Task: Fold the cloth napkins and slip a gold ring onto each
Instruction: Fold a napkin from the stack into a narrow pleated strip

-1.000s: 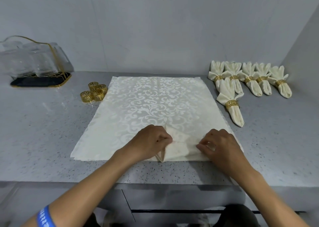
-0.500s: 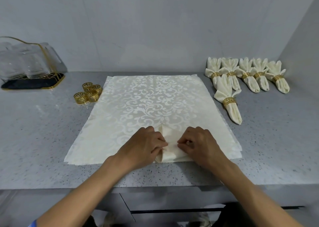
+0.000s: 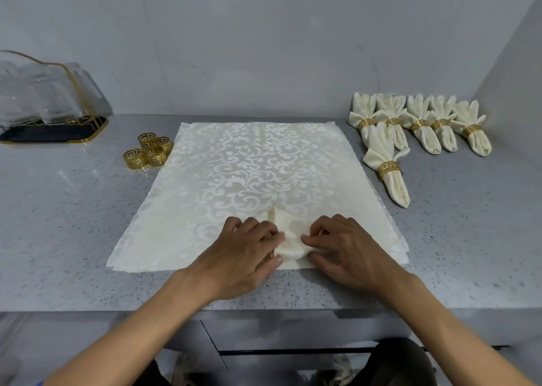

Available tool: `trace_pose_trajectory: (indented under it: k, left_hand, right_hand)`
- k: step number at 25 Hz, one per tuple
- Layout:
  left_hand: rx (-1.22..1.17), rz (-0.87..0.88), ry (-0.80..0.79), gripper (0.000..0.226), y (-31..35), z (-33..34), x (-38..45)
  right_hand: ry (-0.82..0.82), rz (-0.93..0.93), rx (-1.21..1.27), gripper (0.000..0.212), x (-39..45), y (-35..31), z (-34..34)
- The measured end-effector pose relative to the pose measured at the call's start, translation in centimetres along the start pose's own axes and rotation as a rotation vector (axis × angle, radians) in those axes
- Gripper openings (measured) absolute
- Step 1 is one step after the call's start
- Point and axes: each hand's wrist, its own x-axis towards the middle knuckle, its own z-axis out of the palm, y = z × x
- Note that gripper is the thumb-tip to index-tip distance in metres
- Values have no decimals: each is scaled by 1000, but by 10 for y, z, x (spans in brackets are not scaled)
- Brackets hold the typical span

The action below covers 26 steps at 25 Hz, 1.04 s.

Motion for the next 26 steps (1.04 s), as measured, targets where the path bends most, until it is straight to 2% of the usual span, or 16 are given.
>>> trace_pose_trajectory:
  k: [3, 8, 13, 16, 19, 21, 23, 25, 26]
  left_hand:
    - [26, -5, -9, 50, 6, -3, -1]
    - [84, -92, -5, 38, 14, -5, 20]
    - [106, -75, 21, 21, 6, 1, 30]
    - [142, -30, 136, 7, 1, 2, 35]
    - [59, -71, 210, 25, 4, -16, 41]
    - [-159, -221, 112, 37, 5, -47, 48]
    - [-536, -406, -157, 33, -3, -76, 61]
    - [-848, -581, -397, 19, -16, -82, 75]
    - [-920, -652, -463, 28, -23, -76, 80]
  right_hand:
    - [58, 33, 107, 36, 4, 1, 3]
    - [30, 56, 199, 34, 8, 2, -4]
    - [53, 75, 46, 35, 2, -2, 1]
    - [135, 162, -161, 21, 4, -3, 2]
    - [165, 165, -132, 9, 4, -10, -10]
    - [96, 264, 105, 23, 12, -17, -35]
    - [-123, 384, 404, 35, 34, -14, -64]
    - [-371, 475, 416, 36, 60, -6, -80]
    - [-415, 490, 354, 33, 67, -6, -79]
